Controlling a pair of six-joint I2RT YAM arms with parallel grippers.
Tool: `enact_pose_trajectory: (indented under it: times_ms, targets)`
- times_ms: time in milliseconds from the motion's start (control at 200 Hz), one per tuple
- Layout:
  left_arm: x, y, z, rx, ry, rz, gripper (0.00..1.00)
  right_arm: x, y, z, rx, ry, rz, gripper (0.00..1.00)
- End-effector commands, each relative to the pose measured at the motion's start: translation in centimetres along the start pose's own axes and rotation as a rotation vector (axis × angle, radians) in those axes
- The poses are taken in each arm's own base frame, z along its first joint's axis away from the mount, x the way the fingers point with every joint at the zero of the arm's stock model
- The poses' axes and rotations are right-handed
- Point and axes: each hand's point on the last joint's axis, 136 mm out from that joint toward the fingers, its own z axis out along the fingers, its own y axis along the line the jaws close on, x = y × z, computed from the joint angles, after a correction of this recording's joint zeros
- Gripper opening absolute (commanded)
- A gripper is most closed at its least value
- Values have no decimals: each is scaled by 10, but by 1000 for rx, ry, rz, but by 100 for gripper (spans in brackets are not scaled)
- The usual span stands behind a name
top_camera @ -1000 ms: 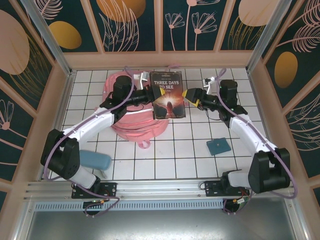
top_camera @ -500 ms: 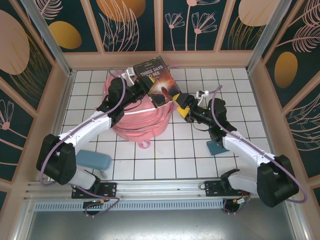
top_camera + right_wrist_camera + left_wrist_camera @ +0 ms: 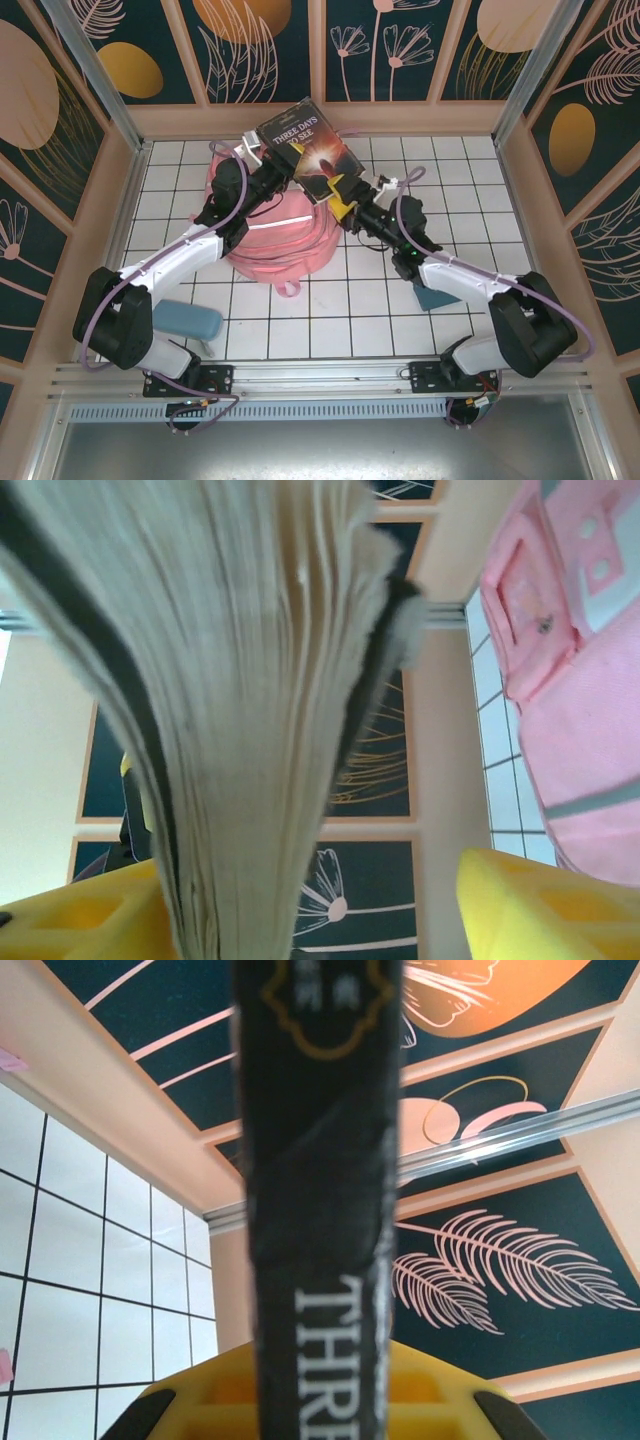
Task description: Pack the student bag
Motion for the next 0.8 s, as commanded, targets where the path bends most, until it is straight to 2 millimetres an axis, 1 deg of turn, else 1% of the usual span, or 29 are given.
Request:
enact_pose_trajectory:
  times_ms: [0, 130, 190, 230, 280, 350, 390, 445, 500, 510, 520, 581, 716, 756, 796]
  targets:
    - [-8, -35, -2, 136, -31, -14, 7, -3, 38, 12, -125, -48, -32, 60]
    - [-9, -32, -3, 129, -40, -22, 8, -4, 41, 12, -170, -68, -18, 48]
    - [-10, -31, -4, 125, -43, -20, 11, -6, 39, 9, -175, -83, -15, 43]
    - [-9, -30, -5, 120, -42, -17, 16, -8, 38, 8, -169, -93, -16, 39]
    - [-10, -28, -5, 104, -49, -10, 25, -9, 34, 5, -152, -106, -23, 33]
    - [-11, -21, -8, 66, -60, 6, 42, -12, 29, 1, -116, -133, -44, 24]
    - [-11, -16, -10, 36, -64, 18, 51, -15, 27, -3, -91, -151, -60, 21]
    - [-11, -2, -14, -25, -72, 49, 63, -19, 22, -10, -52, -181, -103, 17]
    - [-10, 10, -19, -84, -71, 85, 72, -26, 19, -21, 0, -234, -161, 13]
    - [-7, 21, -21, -112, -64, 91, 73, -27, 19, -23, 4, -243, -169, 13]
    - [-6, 26, -23, -129, -62, 98, 74, -29, 17, -25, 20, -253, -178, 12]
    - [-1, 50, -31, -214, -44, 154, 80, -37, 14, -39, 73, -310, -242, 9]
    - [13, 108, -53, -454, 64, 350, 85, -51, 11, -66, 165, -362, -363, 5]
    - [17, 123, -61, -520, 107, 419, 84, -54, 10, -73, 189, -367, -391, 5]
    - [21, 134, -68, -564, 159, 499, 82, -57, 9, -79, 212, -367, -422, 5]
